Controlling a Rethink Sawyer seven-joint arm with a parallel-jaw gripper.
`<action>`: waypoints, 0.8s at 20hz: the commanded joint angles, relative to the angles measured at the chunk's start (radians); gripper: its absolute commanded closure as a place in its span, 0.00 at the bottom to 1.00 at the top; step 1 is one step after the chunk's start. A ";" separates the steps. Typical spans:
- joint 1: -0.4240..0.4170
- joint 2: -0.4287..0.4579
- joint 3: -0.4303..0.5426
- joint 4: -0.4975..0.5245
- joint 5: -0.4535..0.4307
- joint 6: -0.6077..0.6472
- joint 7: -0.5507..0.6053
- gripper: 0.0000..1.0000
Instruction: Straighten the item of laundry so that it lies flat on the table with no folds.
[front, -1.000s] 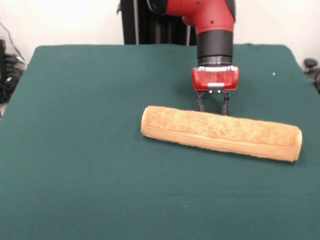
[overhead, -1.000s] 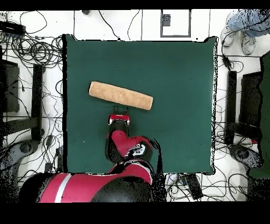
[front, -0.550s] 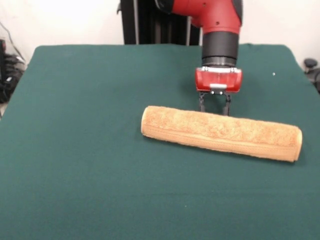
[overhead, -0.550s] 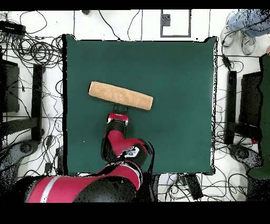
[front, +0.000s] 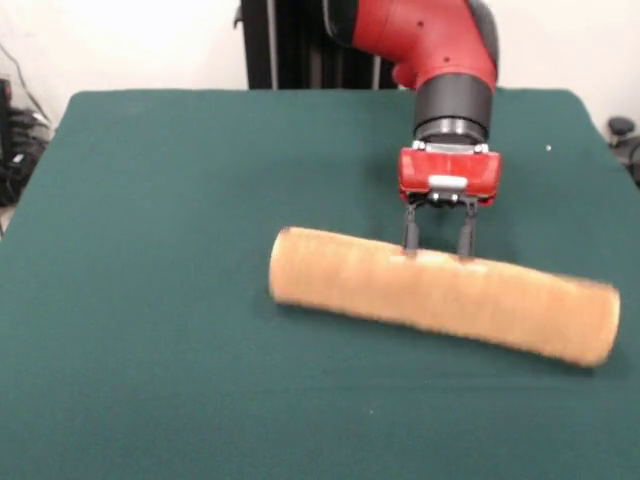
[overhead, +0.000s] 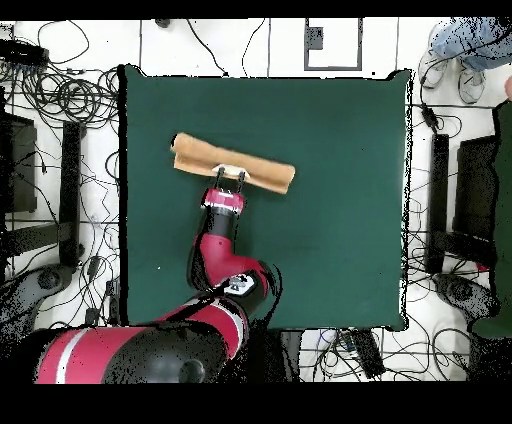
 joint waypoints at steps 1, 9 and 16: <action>0.024 0.018 0.005 -0.193 0.198 -0.212 -0.039 0.00; 0.062 0.018 0.012 -0.128 0.287 -0.250 -0.023 0.00; -0.020 -0.009 0.104 -0.168 0.037 0.144 0.105 0.00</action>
